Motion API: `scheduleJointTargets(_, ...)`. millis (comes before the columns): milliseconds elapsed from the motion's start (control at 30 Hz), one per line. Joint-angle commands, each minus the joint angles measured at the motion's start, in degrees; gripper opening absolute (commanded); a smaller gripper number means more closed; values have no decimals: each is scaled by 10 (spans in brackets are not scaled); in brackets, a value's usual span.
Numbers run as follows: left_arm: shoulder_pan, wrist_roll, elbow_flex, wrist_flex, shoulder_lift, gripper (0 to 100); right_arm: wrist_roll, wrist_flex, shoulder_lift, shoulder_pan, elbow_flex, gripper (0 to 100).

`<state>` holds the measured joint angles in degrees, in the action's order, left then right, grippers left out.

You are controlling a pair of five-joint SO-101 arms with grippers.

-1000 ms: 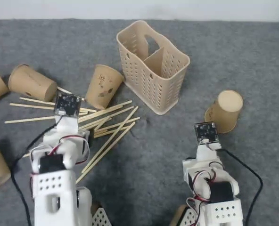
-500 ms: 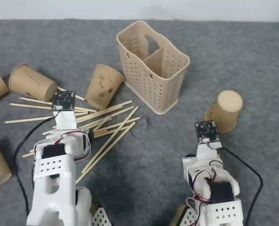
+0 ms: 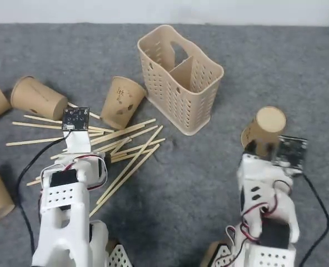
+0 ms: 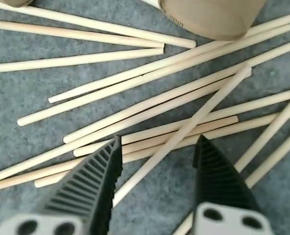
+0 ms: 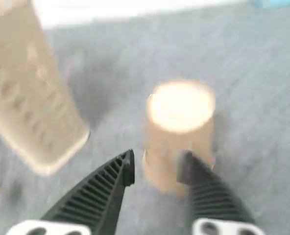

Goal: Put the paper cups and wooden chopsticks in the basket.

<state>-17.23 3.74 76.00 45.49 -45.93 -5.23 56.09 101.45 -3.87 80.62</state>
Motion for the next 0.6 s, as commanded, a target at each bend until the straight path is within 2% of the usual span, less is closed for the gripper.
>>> scheduleJointTargets(0,-4,-5,-17,-15,0,228,-35,-14,-2,-6,-84,342)
scheduleJointTargets(100,-4,-5,-17,-15,0,228,-45,0,-42,13,-151,229)
scheduleJointTargets(233,-4,-5,-17,-15,0,228,-45,6,-190,44,-270,100)
scheduleJointTargets(367,-4,-5,-17,-15,0,228,-51,76,-384,83,-437,126)
scheduleJointTargets(567,-4,-5,-17,-16,0,228,-181,230,-651,155,-736,203)
